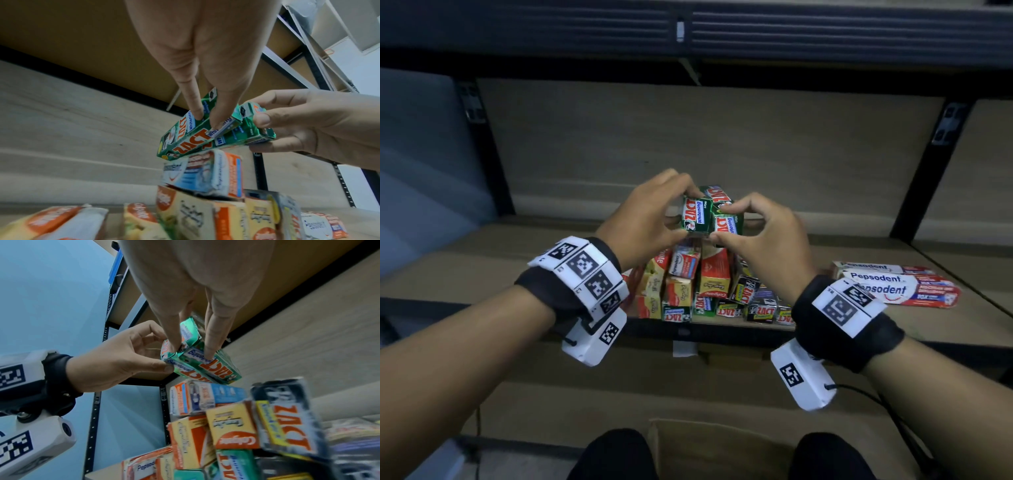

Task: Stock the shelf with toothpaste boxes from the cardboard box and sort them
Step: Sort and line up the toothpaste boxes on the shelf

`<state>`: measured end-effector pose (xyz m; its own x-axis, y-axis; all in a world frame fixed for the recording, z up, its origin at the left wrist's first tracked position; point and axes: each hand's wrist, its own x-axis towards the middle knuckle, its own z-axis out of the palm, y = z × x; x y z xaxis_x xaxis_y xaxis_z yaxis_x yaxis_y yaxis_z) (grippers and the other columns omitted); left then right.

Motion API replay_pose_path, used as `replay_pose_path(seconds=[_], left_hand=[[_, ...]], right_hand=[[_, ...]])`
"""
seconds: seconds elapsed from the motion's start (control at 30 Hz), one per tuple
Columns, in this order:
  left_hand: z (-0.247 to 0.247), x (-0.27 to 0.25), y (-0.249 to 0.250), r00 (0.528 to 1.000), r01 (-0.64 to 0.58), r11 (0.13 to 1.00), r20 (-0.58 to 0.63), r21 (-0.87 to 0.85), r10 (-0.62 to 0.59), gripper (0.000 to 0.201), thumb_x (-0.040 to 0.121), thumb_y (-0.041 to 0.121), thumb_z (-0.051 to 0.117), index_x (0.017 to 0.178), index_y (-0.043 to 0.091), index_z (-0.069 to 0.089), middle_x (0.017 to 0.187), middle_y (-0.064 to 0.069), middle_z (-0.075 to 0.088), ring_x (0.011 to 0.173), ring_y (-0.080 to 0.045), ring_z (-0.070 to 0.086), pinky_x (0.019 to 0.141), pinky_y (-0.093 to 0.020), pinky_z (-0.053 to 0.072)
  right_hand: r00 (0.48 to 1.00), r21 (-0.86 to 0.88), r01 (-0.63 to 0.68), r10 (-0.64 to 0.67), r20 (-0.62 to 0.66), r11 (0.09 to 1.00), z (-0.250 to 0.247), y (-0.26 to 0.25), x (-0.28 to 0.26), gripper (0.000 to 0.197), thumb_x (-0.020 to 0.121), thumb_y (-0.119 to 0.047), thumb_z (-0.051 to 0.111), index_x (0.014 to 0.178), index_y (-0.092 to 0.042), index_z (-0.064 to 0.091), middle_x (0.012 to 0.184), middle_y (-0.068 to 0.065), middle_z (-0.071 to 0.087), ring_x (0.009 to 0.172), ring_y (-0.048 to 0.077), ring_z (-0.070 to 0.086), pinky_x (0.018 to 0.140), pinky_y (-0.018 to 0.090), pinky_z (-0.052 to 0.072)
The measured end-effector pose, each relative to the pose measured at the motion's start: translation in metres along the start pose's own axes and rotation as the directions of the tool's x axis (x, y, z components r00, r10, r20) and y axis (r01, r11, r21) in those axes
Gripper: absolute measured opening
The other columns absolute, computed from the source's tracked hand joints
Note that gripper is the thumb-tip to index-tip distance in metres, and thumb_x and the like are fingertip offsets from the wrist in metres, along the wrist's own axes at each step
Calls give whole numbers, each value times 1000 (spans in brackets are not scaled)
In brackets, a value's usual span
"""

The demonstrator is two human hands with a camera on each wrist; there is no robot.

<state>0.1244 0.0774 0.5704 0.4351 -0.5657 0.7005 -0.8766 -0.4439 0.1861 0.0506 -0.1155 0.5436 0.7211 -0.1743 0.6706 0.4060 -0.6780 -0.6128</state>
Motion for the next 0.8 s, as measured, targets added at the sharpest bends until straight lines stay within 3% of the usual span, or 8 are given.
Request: replay_pose_path(seconds=[0.07, 0.17, 0.23, 0.3, 0.43, 0.57, 0.7, 0.8], left_hand=[[-13, -10, -11, 1000, 14, 999, 4, 33, -14, 38, 76, 17, 82, 105, 22, 58, 109, 11, 55, 99, 0, 53, 77, -8, 40], [-29, -26, -29, 1000, 28, 999, -4, 40, -28, 35, 77, 15, 81, 105, 17, 60, 108, 11, 55, 97, 7, 51, 75, -4, 40], [-39, -38, -40, 999, 39, 998, -4, 47, -38, 35, 78, 17, 81, 106, 19, 60, 109, 10, 56, 99, 5, 53, 76, -9, 44], [-49, -49, -52, 999, 39, 998, -2, 56, -38, 35, 78, 23, 81, 106, 20, 60, 110, 9, 57, 101, -1, 55, 78, -21, 48], [-60, -68, -74, 999, 42, 998, -4, 55, -42, 36, 78, 27, 78, 107, 17, 60, 111, 6, 58, 103, -8, 57, 82, -34, 52], [-61, -84, -96, 998, 55, 997, 25, 47, -57, 35, 78, 21, 80, 107, 15, 61, 110, 4, 58, 103, -11, 59, 83, -39, 52], [-60, -99, -114, 998, 59, 998, 33, 8, -59, 33, 79, 20, 79, 106, 13, 62, 111, 1, 60, 105, -14, 60, 84, -42, 52], [-62, -109, -126, 995, 101, 995, 27, -23, -100, 34, 78, 15, 79, 108, 11, 62, 112, 1, 59, 108, -14, 60, 84, -42, 55]], right_hand=[[1000, 23, -4, 3, 19, 1000, 19, -6, 3, 31, 71, -32, 88, 92, -29, 65, 103, -12, 71, 94, 6, 67, 76, 36, 58], [999, 40, 1, -3, 45, 999, 45, -18, 6, 32, 70, -33, 88, 91, -30, 65, 102, -11, 71, 94, 8, 68, 77, 38, 58], [998, 27, 12, -14, 65, 1000, 59, -28, 6, 31, 70, -33, 88, 90, -32, 65, 104, -11, 69, 96, 8, 65, 80, 36, 57], [995, 4, 33, -33, 94, 999, 71, -39, 6, 30, 72, -31, 87, 91, -34, 64, 108, -10, 67, 99, 8, 61, 81, 31, 54], [983, -67, 71, -59, 171, 995, 93, -58, 4, 28, 77, -27, 83, 95, -32, 63, 108, -10, 58, 96, 5, 54, 70, 10, 41], [976, -125, 77, -49, 211, 989, 119, -64, 2, 27, 78, -25, 83, 95, -29, 62, 108, -6, 57, 92, 6, 51, 71, 13, 38], [971, -121, 54, -24, 240, 991, 140, -65, -1, 26, 78, -24, 83, 94, -28, 63, 110, -6, 56, 92, 6, 53, 64, 5, 30], [966, -120, 34, -2, 259, 992, 155, -68, -3, 25, 80, -24, 81, 97, -28, 63, 113, -4, 54, 92, 6, 50, 61, 5, 27]])
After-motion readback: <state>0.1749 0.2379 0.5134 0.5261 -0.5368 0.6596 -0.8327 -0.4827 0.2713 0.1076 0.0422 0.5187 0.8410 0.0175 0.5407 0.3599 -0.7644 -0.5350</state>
